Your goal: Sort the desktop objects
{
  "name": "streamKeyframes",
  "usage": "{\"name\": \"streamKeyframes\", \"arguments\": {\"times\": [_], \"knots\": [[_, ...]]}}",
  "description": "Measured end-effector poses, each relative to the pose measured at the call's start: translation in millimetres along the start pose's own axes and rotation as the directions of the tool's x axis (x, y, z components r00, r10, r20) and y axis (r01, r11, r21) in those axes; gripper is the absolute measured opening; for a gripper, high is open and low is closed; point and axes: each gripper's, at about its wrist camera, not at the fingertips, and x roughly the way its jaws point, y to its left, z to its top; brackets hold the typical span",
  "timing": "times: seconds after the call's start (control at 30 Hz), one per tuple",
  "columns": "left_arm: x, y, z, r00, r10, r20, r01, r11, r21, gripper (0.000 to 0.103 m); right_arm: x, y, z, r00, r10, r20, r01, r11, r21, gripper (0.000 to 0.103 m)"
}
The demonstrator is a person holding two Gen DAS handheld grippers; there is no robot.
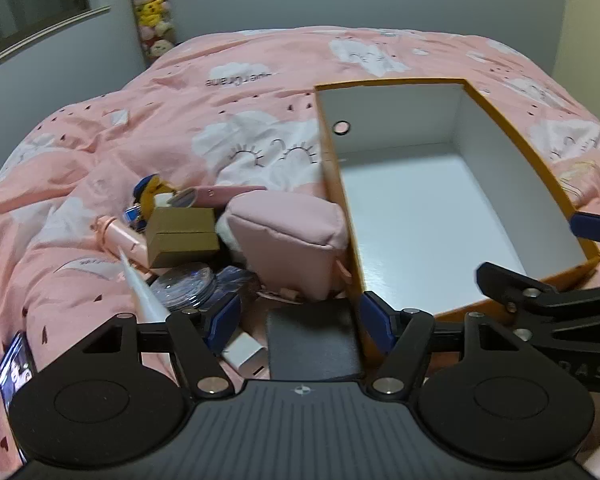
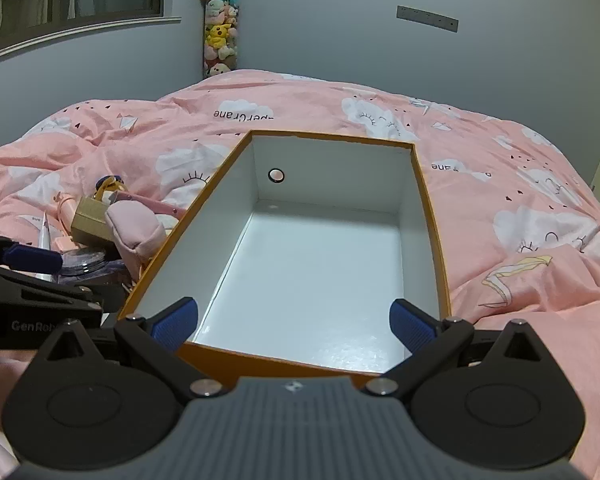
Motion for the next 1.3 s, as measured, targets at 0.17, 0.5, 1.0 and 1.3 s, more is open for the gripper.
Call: {"name": "streamKeyframes", "arguments": {"times": [0.17, 0.5, 1.0, 1.3], "knots": [[0.0, -0.9, -0.3, 1.000, 0.010, 0.004, -0.010, 1.000, 0.004, 0.077, 0.1, 1.2, -0.9, 1.000, 0.002, -0.001, -0.002, 1.000, -0.002, 0.102], [-2.2, -1.6, -0.2, 1.000, 0.015, 0.005, -0.015, 1.000, 0.005, 0.077, 0.8, 2.1, -1.8, 1.000, 0.000, -0.005, 0.000, 1.000, -0.004, 0.102], [0.2, -1.5, 0.5, 1.000, 0.020, -0.005, -0.020, 1.000, 0.004, 0.077, 4.0, 1.7, -2.9, 1.000, 0.005, -0.022, -0.005, 1.000, -0.005, 0.102], [0.4, -1.5, -0.2, 1.000, 0.022, -0.006, -0.022, 1.000, 0.002, 0.077, 4.6, 1.7, -3.2, 1.000, 0.003, -0.030, -0.003, 1.000, -0.002, 0.102]]}}
